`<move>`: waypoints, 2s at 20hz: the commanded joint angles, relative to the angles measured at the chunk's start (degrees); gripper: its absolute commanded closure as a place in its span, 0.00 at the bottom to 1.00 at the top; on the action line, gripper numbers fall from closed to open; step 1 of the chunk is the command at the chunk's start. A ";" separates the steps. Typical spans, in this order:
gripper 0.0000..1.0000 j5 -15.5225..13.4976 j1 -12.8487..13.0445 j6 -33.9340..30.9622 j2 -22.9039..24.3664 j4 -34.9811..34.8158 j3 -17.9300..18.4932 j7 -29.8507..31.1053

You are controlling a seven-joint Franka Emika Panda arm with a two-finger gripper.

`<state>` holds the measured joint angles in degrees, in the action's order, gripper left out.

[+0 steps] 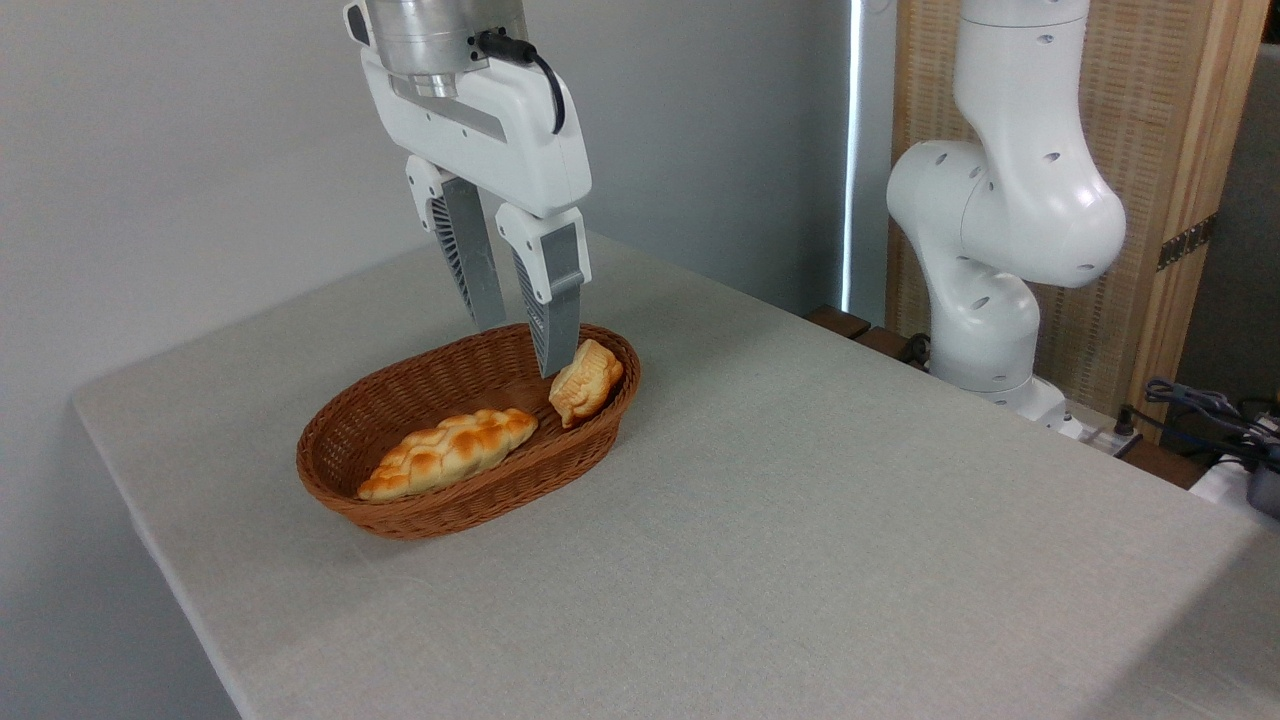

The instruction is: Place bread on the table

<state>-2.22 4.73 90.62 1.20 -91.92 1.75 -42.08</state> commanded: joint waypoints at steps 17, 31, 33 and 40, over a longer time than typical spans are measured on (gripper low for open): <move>0.00 -0.15 0.11 -2.29 3.01 -3.60 -0.52 -1.42; 0.00 -4.37 4.94 12.47 9.79 -27.24 -8.07 -1.95; 0.00 -4.72 4.94 13.88 9.62 -28.83 -8.87 -1.95; 0.00 -5.16 5.03 14.59 9.00 -29.98 -9.75 -1.95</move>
<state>-6.10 9.74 104.10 9.17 -120.44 -7.97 -42.47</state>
